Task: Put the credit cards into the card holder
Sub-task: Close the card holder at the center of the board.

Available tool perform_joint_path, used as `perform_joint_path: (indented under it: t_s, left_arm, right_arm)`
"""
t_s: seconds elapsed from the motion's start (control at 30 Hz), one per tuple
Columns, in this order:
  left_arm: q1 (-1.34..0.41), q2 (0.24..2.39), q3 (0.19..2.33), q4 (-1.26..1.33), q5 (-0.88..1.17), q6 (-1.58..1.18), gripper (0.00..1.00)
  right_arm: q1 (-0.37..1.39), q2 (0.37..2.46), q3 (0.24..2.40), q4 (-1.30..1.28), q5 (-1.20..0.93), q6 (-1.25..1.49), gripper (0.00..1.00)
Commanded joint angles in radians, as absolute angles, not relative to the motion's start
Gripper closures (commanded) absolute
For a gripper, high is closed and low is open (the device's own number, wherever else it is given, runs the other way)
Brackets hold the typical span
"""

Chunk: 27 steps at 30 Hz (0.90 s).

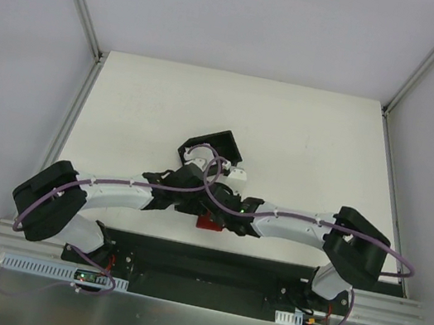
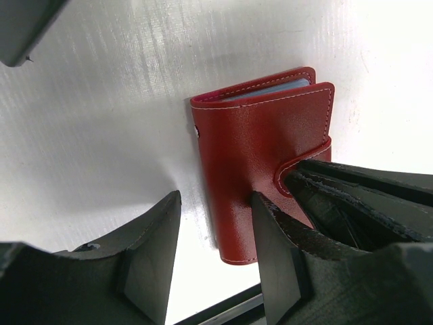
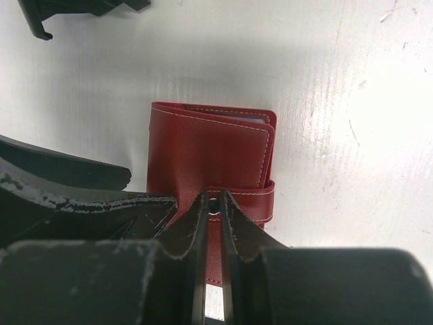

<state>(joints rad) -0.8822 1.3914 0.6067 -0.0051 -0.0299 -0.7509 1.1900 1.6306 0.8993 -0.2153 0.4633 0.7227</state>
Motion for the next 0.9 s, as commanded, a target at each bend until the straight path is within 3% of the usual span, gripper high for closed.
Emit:
perform_joint_path:
  t_s: [0.0, 0.87]
  left_arm:
    - [-0.879, 1.364, 0.586, -0.041, -0.063, -0.764, 0.55]
    - [-0.879, 1.309, 0.534, -0.015, -0.067, -0.801, 0.54]
  right_arm:
    - [1.241, 1.720, 0.802, -0.385, 0.363, 0.759, 0.89]
    - [1.275, 1.807, 0.802, -0.399, 0.339, 0.857, 0.91]
